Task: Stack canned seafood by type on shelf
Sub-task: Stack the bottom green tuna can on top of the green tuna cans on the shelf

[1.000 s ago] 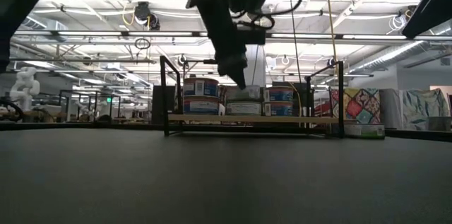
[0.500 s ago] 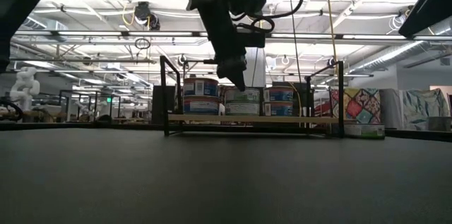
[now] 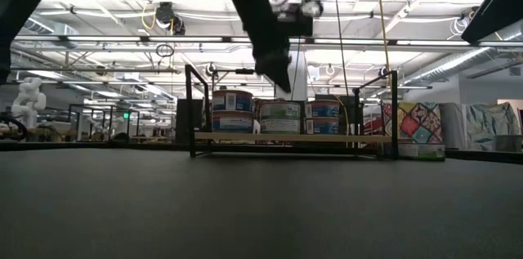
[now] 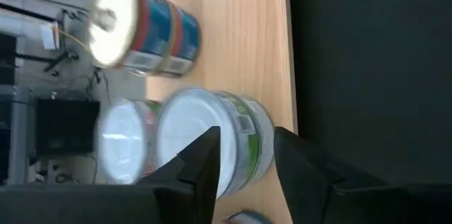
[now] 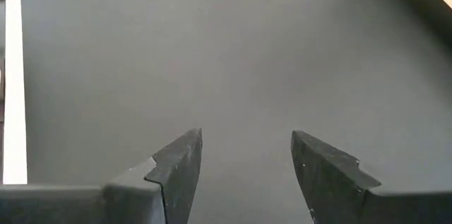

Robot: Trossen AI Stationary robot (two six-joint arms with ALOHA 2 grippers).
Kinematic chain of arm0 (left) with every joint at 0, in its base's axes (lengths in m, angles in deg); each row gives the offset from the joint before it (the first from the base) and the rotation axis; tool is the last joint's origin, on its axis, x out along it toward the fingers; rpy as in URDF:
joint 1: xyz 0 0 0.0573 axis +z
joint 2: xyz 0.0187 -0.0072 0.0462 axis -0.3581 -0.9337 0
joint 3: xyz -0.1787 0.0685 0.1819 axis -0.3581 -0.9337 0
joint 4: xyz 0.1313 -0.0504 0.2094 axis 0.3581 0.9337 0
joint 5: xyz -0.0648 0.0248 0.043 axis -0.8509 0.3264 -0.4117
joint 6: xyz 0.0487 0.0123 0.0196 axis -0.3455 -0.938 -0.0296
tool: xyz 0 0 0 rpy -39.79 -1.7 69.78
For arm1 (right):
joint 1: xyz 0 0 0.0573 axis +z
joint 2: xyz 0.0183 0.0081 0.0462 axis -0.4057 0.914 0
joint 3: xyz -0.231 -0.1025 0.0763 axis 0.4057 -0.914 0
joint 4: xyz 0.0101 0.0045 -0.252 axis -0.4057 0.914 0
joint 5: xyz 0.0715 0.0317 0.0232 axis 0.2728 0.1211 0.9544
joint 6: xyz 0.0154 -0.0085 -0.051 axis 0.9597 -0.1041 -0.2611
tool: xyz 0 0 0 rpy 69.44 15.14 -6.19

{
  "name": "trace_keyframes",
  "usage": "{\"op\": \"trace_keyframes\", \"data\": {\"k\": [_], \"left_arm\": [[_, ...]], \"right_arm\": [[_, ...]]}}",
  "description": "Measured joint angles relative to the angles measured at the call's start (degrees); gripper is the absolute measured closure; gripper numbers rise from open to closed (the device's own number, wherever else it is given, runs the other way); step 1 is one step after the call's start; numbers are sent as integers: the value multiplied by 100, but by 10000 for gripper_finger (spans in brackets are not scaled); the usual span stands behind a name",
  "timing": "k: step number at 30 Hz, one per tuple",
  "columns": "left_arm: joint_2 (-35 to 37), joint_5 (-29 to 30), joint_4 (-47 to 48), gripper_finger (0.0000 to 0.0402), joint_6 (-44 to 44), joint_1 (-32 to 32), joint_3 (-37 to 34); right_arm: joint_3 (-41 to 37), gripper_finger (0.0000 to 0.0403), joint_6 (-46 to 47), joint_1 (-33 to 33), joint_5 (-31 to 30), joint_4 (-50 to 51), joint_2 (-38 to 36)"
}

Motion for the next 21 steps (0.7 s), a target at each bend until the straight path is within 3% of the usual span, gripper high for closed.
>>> {"op": "trace_keyframes", "data": {"k": [5, 11, 14, 17, 21], "left_arm": [[604, 78, 424, 256, 275, -260, 166], [1632, -161, 1467, 258, 1572, -542, -19], [2212, -223, 1166, 263, 2003, -773, -880], [2830, -275, 49, 268, 2299, -1108, -2244], [3421, -260, -1629, 270, 2883, -1648, -3935]], "right_arm": [[0, 190, 0, -1, -19, -59, 2], [2, 191, 160, -37, -364, 22, 2], [4, 199, 664, -202, -443, 535, 4], [5, 214, 1290, -440, -361, 1444, -11], [50, 245, 2202, -875, 447, 2933, -111]]}}
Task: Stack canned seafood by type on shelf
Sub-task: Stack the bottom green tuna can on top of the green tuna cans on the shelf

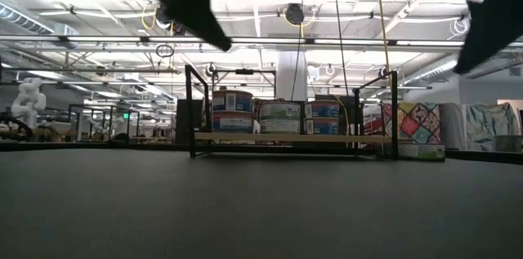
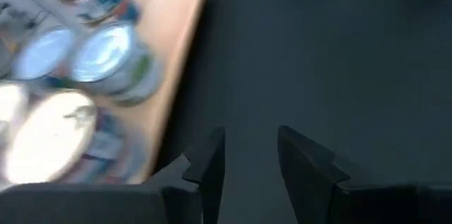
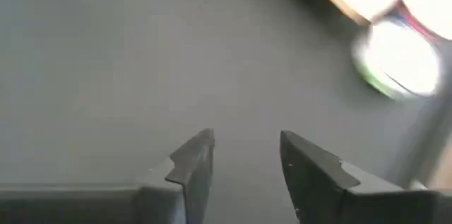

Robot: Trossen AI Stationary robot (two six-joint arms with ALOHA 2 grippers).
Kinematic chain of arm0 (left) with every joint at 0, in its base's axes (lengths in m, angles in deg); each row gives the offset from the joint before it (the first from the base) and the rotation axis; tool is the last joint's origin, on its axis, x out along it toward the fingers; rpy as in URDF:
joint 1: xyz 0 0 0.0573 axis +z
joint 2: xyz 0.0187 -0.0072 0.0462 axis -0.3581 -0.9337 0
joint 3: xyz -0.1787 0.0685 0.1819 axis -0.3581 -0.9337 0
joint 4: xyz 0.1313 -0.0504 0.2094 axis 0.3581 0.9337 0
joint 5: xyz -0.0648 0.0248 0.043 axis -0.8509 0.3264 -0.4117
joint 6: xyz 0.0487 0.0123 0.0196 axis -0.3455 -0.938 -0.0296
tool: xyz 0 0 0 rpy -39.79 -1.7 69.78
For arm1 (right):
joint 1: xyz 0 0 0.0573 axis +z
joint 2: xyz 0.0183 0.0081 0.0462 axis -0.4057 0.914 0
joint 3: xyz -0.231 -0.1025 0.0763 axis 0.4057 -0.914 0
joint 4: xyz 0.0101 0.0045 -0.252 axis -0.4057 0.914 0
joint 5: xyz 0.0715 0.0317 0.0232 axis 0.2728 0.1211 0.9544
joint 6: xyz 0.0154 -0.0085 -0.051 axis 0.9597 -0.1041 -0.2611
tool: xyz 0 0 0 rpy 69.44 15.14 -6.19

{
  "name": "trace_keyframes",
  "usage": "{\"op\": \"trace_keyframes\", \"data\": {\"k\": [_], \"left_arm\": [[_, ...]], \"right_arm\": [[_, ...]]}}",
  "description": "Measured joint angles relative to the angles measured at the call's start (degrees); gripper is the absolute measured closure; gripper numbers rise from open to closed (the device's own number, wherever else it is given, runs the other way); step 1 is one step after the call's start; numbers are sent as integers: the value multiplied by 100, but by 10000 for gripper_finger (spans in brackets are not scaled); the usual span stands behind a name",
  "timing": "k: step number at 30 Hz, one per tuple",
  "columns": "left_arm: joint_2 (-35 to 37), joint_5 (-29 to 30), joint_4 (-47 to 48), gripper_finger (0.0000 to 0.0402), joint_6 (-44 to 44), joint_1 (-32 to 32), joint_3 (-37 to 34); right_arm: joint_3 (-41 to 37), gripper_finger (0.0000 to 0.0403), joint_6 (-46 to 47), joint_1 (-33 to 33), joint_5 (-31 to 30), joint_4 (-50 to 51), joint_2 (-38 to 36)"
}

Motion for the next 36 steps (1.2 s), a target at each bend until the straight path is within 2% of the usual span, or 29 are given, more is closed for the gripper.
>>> {"op": "trace_keyframes", "data": {"k": [5, 9, 11, 13, 15, 17, 23, 29, 32, 36], "left_arm": [[290, 42, -2673, 270, 127, -575, -1300], [135, 72, -4840, 270, -235, -776, -1938], [73, -9, -5350, 270, -369, -813, -2186], [10, -107, -5636, 270, -469, -832, -2257], [19, -127, -5711, 270, -468, -835, -2288], [17, -236, -5691, 270, -470, -866, -2289], [12, -493, -5484, 270, -472, -882, -2295], [10, -548, -5371, 270, -483, -882, -2295], [-141, -969, -5752, 270, -527, -883, -2295], [-723, -1490, -6750, 270, -785, -887, -2281]], "right_arm": [[0, 296, 494, -791, 911, 1457, -225], [-24, 346, -273, -1626, 1064, 1537, -469], [-37, 376, -961, -2052, 1278, 1367, -552], [-39, 395, -1679, -2318, 1808, 1087, -633], [-39, 395, -2013, -2439, 2419, 827, -746], [-20, 392, -1969, -2429, 2811, 552, -879], [170, 401, -924, -1609, 3498, -207, -969], [188, 402, 1166, -373, 3841, 8, -912], [188, 402, 2010, 219, 3895, -6, -848], [188, 402, 2831, 858, 3886, -217, -700]]}}
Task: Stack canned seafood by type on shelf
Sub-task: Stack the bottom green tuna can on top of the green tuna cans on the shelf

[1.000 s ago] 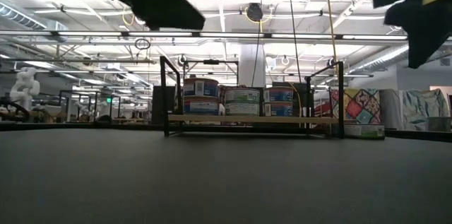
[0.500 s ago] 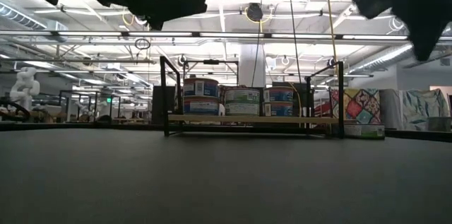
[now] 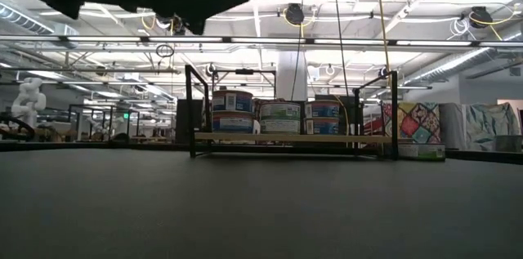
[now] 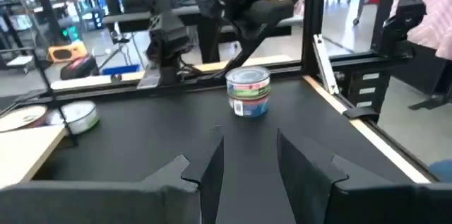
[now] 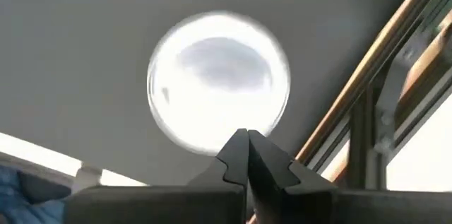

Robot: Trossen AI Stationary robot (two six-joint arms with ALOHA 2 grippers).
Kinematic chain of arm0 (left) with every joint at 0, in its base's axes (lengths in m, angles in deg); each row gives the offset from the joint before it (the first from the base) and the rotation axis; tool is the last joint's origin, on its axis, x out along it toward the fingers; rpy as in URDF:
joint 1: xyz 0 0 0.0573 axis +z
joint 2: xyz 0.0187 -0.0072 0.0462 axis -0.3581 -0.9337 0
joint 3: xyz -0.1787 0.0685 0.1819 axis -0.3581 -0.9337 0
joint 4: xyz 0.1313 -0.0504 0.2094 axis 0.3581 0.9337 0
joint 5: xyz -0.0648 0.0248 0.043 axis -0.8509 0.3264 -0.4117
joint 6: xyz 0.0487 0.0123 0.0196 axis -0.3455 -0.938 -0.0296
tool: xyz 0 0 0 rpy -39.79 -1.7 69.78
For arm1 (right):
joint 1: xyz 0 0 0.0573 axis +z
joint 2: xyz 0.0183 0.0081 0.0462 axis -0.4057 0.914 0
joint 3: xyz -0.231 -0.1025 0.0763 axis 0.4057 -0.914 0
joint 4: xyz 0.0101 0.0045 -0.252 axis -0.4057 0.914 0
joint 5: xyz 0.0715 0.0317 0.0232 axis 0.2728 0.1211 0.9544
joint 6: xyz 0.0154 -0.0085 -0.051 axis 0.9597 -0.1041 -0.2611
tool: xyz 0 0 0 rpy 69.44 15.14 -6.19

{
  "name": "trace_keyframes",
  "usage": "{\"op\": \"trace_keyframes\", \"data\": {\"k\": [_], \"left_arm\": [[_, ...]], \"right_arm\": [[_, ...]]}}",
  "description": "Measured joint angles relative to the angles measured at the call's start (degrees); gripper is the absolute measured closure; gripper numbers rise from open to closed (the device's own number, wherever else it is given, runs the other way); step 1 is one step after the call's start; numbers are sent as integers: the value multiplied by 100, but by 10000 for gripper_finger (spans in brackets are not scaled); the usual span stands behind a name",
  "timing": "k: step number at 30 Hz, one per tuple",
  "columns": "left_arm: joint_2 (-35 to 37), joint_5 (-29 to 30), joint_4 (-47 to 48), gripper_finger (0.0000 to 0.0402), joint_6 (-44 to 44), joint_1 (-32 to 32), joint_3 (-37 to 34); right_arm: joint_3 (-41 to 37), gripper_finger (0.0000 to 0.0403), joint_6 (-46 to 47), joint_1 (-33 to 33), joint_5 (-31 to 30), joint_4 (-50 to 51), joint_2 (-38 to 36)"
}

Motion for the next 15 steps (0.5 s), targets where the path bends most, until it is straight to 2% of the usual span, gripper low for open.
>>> {"op": "trace_keyframes", "data": {"k": [4, 8, 11, 15], "left_arm": [[-665, -10, -224, 270, -39, 11, 249], [-1377, -27, -254, 270, -246, 44, 865], [-1978, -234, -76, 270, -443, 44, 1583], [-2677, -372, 926, 270, -1032, 42, 2868]], "right_arm": [[0, 402, 568, 537, 54, 12, 204], [-2, 403, 1120, 1091, 74, 475, 508], [-4, 403, 1387, 1411, 52, 564, 734], [-17, 403, 1443, 1690, -147, 564, 1013]]}}
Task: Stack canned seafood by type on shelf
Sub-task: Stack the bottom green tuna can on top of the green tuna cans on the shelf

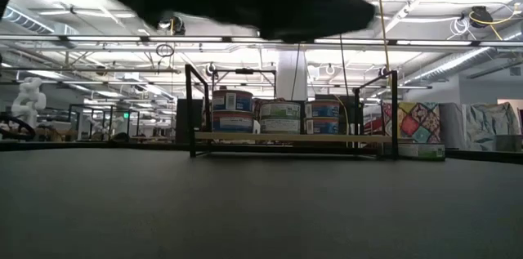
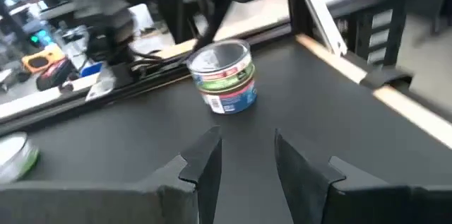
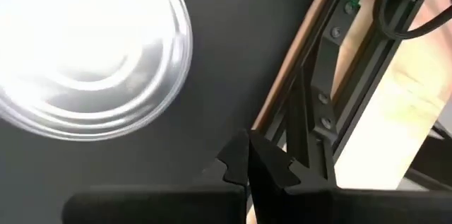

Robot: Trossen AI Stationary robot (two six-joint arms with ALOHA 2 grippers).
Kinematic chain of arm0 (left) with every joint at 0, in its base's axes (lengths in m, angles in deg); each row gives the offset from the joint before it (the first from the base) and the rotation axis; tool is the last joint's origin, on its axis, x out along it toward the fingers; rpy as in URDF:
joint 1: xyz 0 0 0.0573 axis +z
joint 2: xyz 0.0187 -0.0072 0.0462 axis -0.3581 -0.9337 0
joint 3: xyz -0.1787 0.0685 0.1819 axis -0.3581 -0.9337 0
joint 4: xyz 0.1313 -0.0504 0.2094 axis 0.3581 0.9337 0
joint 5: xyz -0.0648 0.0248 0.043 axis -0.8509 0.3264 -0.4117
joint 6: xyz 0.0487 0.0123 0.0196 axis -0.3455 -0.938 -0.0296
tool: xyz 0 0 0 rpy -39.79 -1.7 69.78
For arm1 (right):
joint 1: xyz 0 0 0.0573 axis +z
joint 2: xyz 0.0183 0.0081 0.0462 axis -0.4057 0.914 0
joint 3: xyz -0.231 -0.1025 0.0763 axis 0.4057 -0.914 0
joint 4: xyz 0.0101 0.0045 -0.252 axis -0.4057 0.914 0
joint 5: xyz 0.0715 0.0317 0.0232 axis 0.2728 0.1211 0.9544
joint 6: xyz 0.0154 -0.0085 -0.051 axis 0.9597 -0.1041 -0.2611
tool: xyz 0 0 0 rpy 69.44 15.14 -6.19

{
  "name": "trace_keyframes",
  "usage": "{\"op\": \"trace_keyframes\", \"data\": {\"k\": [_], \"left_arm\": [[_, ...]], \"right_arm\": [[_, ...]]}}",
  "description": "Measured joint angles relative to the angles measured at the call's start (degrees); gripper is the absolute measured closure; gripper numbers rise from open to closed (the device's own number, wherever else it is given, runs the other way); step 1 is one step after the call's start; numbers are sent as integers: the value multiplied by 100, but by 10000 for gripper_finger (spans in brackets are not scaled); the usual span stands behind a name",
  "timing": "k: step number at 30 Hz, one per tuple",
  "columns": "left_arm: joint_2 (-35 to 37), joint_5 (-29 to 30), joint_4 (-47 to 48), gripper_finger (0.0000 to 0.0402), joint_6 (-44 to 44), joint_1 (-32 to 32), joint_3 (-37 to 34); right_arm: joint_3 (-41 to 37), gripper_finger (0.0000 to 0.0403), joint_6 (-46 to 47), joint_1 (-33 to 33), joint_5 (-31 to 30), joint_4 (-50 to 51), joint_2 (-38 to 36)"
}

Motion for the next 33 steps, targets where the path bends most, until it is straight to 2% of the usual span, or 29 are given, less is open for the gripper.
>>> {"op": "trace_keyframes", "data": {"k": [4, 7, 11, 15, 19, 25, 30, 33], "left_arm": [[-720, -7, 1168, 270, -860, 13, 1481], [-1258, -9, 1590, 270, -1576, 20, 2469], [-2017, -89, 1649, 270, -2572, 28, 3475], [-2686, -100, 1652, 270, -3325, 75, 4154], [-3166, -95, 1507, 270, -3679, 170, 4590], [-3408, -331, 682, 267, -4115, 244, 4681], [-3409, -535, 801, 231, -4117, 278, 4701], [-3426, -533, 1675, 196, -4061, 281, 5067]], "right_arm": [[-158, 403, 2, 82, 11, -122, 209], [-266, 403, -7, 105, -58, -274, 336], [-280, 403, -86, 157, -652, -413, 419], [-280, 402, -169, 154, -1034, -433, 437], [-280, 402, -188, 157, -1034, -507, 437], [-280, 402, -278, 153, -1047, -730, 437], [-280, 403, -281, 153, -1269, -838, 437], [-280, 403, -274, 132, -1342, -835, 435]]}}
